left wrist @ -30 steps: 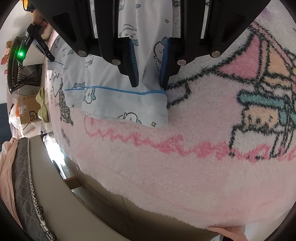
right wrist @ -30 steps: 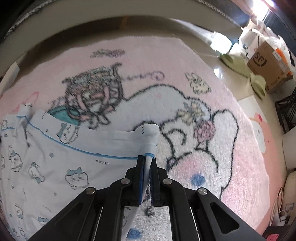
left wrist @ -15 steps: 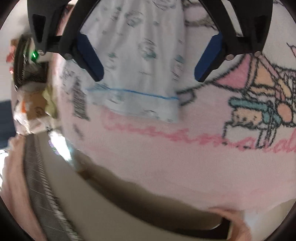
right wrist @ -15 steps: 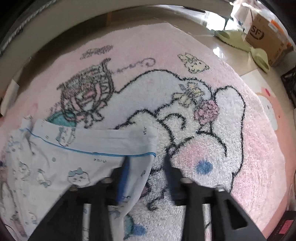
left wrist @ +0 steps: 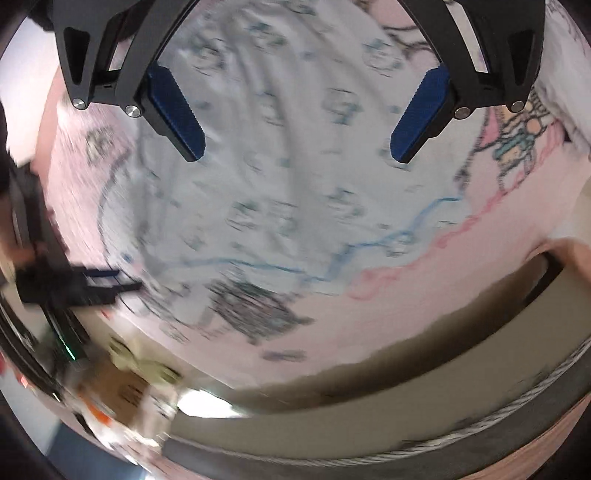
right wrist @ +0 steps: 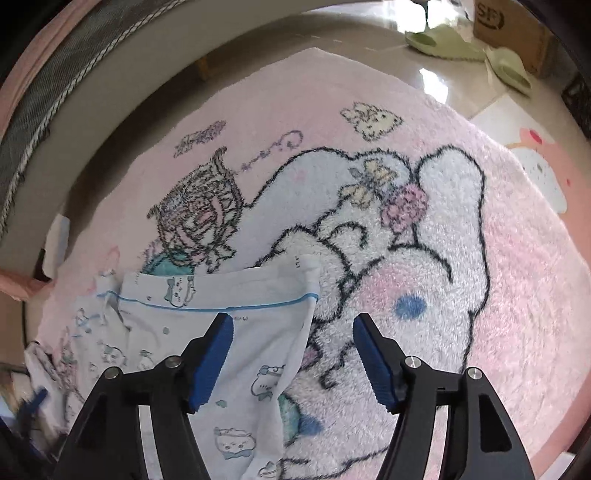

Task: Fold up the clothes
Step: 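Open both grippers and withdraw them from the garment, then grasp the elastic cuff with the left gripper while the right gripper grasps the blue-piped edge, then lift the garment with both grippers and fold it lengthwise over itself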

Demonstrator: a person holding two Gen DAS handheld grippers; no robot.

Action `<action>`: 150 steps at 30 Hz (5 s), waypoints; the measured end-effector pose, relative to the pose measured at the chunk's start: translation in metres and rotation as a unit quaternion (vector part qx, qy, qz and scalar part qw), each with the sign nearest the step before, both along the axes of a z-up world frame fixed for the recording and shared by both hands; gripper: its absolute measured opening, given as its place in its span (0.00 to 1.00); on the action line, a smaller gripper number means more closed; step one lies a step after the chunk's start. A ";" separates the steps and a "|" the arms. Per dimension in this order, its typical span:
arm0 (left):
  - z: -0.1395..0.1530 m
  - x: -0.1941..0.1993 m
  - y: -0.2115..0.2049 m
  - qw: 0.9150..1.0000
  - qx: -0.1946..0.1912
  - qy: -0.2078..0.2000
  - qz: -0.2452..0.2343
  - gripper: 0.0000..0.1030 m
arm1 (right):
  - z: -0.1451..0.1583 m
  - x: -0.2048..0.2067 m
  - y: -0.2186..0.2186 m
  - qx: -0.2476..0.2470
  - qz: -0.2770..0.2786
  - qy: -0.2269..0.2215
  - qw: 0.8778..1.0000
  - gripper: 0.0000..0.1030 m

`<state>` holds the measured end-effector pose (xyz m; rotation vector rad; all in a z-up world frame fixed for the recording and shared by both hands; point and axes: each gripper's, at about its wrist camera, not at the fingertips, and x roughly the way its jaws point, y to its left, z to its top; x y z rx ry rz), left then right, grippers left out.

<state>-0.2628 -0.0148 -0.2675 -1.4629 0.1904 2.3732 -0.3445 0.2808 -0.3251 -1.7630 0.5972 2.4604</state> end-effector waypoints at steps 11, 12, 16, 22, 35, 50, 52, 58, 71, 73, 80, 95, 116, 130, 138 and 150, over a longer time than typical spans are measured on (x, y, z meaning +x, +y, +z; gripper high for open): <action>-0.025 0.039 0.097 0.994 -0.067 -0.071 -0.057 1.00 | 0.000 0.007 0.019 -0.037 -0.021 -0.022 0.999 0.65; -0.027 0.044 0.105 0.992 -0.080 -0.074 -0.068 1.00 | 0.000 0.007 0.021 -0.037 -0.021 -0.024 0.999 0.65; -0.036 0.061 0.132 0.985 -0.113 -0.093 -0.096 1.00 | -0.001 0.005 0.025 -0.038 -0.019 -0.031 0.999 0.65; -0.049 0.080 0.164 0.979 -0.120 -0.129 -0.105 0.99 | -0.006 0.001 0.031 -0.044 -0.014 -0.044 0.998 0.65; -0.079 0.110 0.205 0.957 -0.216 -0.144 -0.127 0.99 | -0.020 -0.004 0.038 -0.075 -0.007 -0.058 0.995 0.65; -0.105 0.110 0.220 0.939 -0.256 -0.199 -0.113 0.99 | -0.032 -0.002 0.049 -0.106 -0.010 -0.075 0.991 0.65; -0.111 0.112 0.225 0.933 -0.275 -0.201 -0.119 0.99 | -0.032 -0.002 0.049 -0.102 -0.008 -0.076 0.992 0.65; -0.119 0.112 0.227 0.928 -0.285 -0.211 -0.112 0.90 | -0.034 0.000 0.052 -0.104 -0.011 -0.077 0.992 0.65; -0.113 0.107 0.207 0.953 -0.184 -0.226 -0.078 0.39 | -0.047 0.003 0.060 -0.172 -0.041 -0.060 0.982 0.65; -0.112 0.104 0.201 0.958 -0.148 -0.235 -0.067 0.33 | -0.050 0.001 0.058 -0.180 -0.043 -0.061 0.981 0.65; -0.110 0.099 0.178 0.964 -0.039 -0.261 -0.016 0.15 | -0.056 -0.008 0.041 -0.168 -0.038 -0.072 0.982 0.38; -0.107 0.114 0.165 0.972 -0.026 -0.233 -0.026 0.12 | -0.076 -0.019 0.018 -0.173 -0.042 -0.083 0.980 0.38; -0.139 0.065 0.055 0.928 0.168 -0.325 0.073 0.11 | -0.065 -0.018 0.007 -0.171 -0.072 -0.078 0.980 0.06; -0.112 0.061 0.050 0.918 0.228 -0.315 0.085 0.10 | -0.047 -0.019 0.000 -0.203 -0.077 -0.064 0.974 0.04; -0.095 0.059 0.036 0.923 0.227 -0.299 0.084 0.10 | -0.024 -0.027 -0.030 -0.206 -0.039 -0.050 0.976 0.04; -0.083 0.058 -0.004 0.911 0.266 -0.293 0.114 0.10 | 0.000 -0.037 -0.095 -0.185 0.009 -0.063 0.981 0.04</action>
